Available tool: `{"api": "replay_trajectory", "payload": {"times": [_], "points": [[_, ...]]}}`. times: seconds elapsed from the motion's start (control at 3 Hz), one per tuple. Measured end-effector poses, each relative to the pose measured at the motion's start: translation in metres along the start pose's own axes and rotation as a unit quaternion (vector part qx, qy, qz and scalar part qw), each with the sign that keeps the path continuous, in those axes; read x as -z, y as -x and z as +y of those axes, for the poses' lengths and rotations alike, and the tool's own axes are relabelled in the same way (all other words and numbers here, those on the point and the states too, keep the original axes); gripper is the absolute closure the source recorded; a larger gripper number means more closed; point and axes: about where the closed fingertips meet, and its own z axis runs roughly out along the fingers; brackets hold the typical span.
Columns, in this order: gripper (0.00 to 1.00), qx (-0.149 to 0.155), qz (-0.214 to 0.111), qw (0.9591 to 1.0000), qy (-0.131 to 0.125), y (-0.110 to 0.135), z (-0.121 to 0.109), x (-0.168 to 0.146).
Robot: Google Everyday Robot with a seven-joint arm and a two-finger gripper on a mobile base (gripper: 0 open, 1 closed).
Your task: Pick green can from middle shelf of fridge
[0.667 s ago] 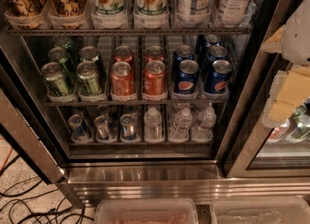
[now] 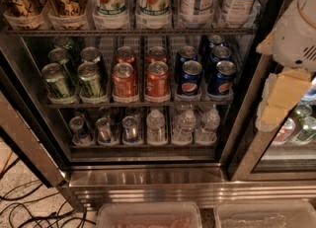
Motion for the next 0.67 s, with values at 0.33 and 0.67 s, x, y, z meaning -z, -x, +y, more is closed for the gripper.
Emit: {"api": "replay_trajectory", "payload": {"times": [0.33, 0.67], "points": [[0.00, 0.000, -0.015, 0.9999, 0.008, 0.040, 0.016, -0.013], [0.00, -0.008, -0.073, 0.9968, 0.030, 0.090, 0.042, -0.035]]}}
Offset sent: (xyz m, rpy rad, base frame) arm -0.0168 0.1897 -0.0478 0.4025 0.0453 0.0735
